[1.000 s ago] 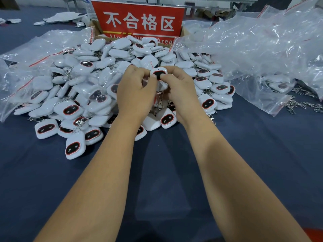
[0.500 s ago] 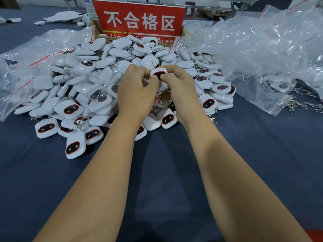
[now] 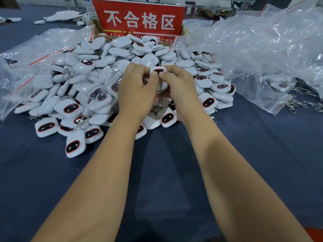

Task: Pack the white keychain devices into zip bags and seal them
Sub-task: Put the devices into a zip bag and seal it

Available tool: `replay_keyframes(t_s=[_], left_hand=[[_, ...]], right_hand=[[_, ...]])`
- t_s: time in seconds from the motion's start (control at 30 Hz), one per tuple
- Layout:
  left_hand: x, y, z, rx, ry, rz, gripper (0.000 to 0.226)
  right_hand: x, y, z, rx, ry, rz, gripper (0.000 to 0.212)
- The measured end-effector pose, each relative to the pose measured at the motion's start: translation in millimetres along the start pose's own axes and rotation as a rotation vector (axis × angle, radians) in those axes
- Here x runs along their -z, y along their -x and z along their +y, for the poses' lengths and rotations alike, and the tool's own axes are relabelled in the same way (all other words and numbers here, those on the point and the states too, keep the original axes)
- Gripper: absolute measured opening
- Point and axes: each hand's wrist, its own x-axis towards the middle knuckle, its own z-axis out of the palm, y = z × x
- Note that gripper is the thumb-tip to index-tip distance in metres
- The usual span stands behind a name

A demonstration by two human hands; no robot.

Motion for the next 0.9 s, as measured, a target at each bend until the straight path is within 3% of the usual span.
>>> replay_keyframes(t_s=[0.17,0.23,0.47,0.57,0.9], left_hand=[[6.7,-1.9,8.5,0.203,0.353,0.085,0.021],[8.6,-2.6,9.7,0.260,0.433,0.112,0.019],[5.6,-7.4,5.5,0.226,0.338,0.121,0.035],[5.7,-7.8,5.4,0.248,0.349,0.124,0.026],[7.7,-4.6,10.5,0.202,0.359,0.178,0.025]], right_hand=[[1.5,-0.8,-3.1,0.014,0.010,0.025,0.010],[3.8,-1.4,-5.6,-0.005,-0.091,0.038,0.010],[8.3,0.6,-10.8,-0.017,-0.581,-0.102,0.006],[5.0,0.3,-9.7,-0.015,-0.537,-0.110,0.015],[-4.1,-0.8,-3.2,0.037,-0.225,0.008,0.016]])
